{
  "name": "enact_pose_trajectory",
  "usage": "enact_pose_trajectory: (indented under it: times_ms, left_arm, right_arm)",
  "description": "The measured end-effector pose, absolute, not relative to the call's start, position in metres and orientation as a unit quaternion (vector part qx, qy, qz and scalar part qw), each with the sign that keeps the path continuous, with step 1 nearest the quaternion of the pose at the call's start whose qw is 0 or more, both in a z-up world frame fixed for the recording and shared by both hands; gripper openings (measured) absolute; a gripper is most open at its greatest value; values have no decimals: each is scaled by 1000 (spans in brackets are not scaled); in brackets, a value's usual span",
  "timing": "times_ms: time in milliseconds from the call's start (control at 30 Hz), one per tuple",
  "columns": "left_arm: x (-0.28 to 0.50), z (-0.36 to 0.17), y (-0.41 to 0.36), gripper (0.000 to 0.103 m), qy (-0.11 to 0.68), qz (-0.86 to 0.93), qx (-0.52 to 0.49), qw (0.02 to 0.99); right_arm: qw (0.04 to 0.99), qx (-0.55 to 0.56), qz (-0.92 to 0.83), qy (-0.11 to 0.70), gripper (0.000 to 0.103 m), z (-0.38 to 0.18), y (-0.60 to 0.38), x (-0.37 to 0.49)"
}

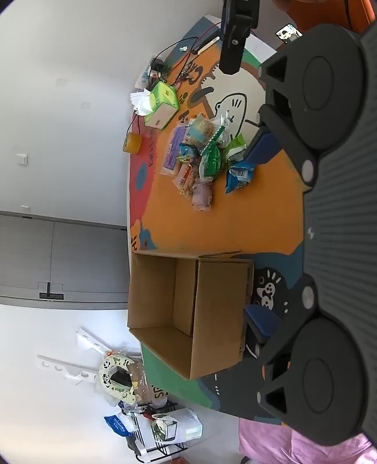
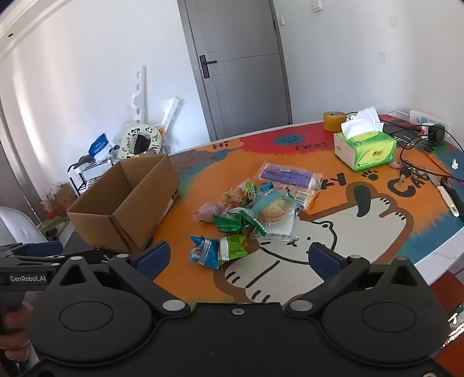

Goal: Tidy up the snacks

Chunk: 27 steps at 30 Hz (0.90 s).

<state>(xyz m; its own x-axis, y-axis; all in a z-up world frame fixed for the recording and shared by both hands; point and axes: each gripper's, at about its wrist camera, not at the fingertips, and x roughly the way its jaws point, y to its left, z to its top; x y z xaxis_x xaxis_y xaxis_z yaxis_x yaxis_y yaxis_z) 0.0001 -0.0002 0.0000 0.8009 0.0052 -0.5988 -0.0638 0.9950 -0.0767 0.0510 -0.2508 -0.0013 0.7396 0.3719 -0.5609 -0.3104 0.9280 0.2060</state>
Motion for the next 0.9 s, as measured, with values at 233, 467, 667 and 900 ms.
enact_pose_trajectory:
  times_ms: [233,467,667,900]
  left_arm:
    - [-2,-1,0,102,318,11,-52,947]
    - [-2,-2,-3,102,320,9,-52,946]
    - [-2,1,-3,102,319,5,-52,946]
    - [-3,4,-3,102,317,6,-53,947]
  right_arm:
    - [930,60,184,312,103,-4,-252,50]
    - [930,56,182,315,103,-1,-253,50]
    - [930,55,179,317,103,0,-254,50]
    - [932,47,182,310,103,4,-252,47]
